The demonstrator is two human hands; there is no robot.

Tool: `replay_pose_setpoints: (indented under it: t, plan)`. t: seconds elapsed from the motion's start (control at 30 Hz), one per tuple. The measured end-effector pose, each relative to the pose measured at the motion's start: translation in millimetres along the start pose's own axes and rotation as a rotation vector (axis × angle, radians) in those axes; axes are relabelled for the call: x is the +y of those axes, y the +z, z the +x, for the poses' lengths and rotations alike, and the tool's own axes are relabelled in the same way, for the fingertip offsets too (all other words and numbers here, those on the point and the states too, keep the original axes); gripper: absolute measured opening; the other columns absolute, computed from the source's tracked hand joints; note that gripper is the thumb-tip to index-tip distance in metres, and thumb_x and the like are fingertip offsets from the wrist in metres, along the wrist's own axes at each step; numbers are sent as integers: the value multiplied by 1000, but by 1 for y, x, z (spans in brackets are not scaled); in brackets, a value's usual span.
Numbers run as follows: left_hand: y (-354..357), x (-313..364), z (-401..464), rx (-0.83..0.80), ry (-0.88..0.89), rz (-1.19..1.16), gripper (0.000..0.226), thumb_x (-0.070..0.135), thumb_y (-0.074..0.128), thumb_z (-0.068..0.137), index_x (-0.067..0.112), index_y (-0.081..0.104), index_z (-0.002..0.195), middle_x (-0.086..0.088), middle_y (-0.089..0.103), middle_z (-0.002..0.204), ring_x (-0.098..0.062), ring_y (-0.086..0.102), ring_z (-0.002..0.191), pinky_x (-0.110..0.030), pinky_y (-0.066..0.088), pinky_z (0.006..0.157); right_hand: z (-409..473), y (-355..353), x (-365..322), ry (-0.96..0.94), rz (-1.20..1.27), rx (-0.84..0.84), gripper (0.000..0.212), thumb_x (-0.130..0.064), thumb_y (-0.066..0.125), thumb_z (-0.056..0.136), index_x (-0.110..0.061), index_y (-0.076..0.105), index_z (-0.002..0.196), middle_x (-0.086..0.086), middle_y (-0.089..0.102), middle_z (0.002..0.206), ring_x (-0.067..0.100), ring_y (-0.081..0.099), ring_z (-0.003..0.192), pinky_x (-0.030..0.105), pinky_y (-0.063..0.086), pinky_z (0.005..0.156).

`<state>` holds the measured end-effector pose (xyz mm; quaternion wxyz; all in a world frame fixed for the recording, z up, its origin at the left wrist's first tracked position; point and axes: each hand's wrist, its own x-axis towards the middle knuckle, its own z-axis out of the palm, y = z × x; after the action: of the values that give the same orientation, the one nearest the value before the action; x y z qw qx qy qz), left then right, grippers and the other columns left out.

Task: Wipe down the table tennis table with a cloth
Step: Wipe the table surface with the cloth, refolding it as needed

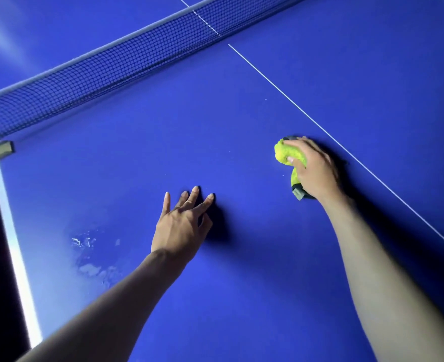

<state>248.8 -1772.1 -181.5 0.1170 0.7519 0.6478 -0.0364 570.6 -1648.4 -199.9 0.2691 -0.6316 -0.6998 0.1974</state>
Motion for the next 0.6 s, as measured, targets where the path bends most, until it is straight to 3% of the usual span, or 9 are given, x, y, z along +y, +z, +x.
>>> replay_pose_setpoints:
  t: [0.13,0.23,0.33,0.47,0.53,0.6]
  plan:
    - [4,-2,-2,35,5,-14,54,34,35,102,40,32,156,2,30,166,-20,28,151,-48,9,127,30,7,12,201,-48,200,39,-16,64,100,-26,62,137,0,54,151,25,33,152,36,24,124]
    - [9,-4,-5,58,24,-47,57,39,22,100,40,33,157,1,30,166,-22,29,151,-48,11,127,40,12,7,316,-41,242,34,-25,65,98,-32,62,131,-4,61,138,28,48,137,43,36,114]
    - [8,-3,-3,70,32,-32,58,40,15,101,41,29,158,1,28,166,-22,27,152,-50,4,127,28,14,-6,305,-14,164,32,-26,64,98,-32,62,130,-8,65,131,27,58,123,42,45,100]
    - [3,-10,-1,25,76,63,51,36,18,110,42,10,161,5,15,170,-17,19,155,-52,-9,125,-15,40,-54,218,-1,136,32,-24,66,98,-30,64,129,-9,65,132,22,58,123,35,43,100]
    - [-3,-13,0,37,79,-52,49,33,22,111,38,22,160,6,19,169,-15,31,151,-49,-9,126,-41,62,-81,178,-11,151,32,-21,67,96,-30,64,127,-10,65,131,21,58,123,37,44,103]
    - [-9,-21,-9,157,57,-222,44,20,35,108,27,49,149,6,33,164,-17,64,120,-46,0,128,-63,81,-105,144,-25,161,34,-19,68,94,-29,64,126,-9,65,129,22,58,122,39,45,104]
